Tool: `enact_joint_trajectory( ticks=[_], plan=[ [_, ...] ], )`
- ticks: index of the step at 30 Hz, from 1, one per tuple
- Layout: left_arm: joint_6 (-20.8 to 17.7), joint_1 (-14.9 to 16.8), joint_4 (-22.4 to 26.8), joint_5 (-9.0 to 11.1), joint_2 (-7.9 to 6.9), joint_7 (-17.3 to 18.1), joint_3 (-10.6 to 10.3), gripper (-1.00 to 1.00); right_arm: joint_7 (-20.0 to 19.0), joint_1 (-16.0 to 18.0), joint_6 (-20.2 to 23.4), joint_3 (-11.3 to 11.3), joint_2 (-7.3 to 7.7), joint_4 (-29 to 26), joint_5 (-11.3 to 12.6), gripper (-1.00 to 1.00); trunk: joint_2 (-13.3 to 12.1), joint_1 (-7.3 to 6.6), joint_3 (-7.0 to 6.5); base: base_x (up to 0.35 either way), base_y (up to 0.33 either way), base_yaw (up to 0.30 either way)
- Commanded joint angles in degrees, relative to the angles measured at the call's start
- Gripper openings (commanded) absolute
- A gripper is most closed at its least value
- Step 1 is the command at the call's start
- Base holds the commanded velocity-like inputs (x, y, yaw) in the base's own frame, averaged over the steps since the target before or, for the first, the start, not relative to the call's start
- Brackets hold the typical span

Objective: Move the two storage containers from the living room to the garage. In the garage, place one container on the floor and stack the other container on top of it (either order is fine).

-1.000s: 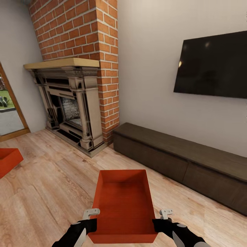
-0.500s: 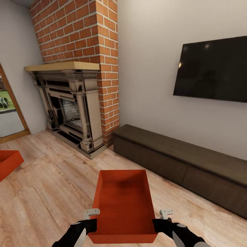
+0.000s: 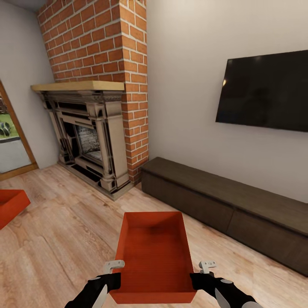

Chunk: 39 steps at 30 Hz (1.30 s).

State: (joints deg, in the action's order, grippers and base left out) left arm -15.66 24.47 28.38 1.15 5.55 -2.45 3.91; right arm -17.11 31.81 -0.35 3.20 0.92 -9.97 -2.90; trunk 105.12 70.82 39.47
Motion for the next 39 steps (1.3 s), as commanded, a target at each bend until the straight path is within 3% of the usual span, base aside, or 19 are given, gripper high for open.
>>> enact_joint_trajectory(
  ticks=[1, 39],
  plan=[
    [-0.3, 0.0, 0.4, -1.4, -0.17, -0.7, 0.6, -1.0, -0.2, 0.0, 0.0, -0.5, 0.05, 0.2, -1.1, -1.0, -0.4, -0.23, -0.13, 0.0, 0.0, 0.0],
    [-0.3, 0.0, 0.3, -1.4, -0.11, -0.7, 0.6, -1.0, -0.2, 0.0, 0.0, -0.5, 0.05, 0.1, -1.1, -1.0, -15.6, -8.58, -6.95, 0.0, 0.0, 0.0]
  ],
)
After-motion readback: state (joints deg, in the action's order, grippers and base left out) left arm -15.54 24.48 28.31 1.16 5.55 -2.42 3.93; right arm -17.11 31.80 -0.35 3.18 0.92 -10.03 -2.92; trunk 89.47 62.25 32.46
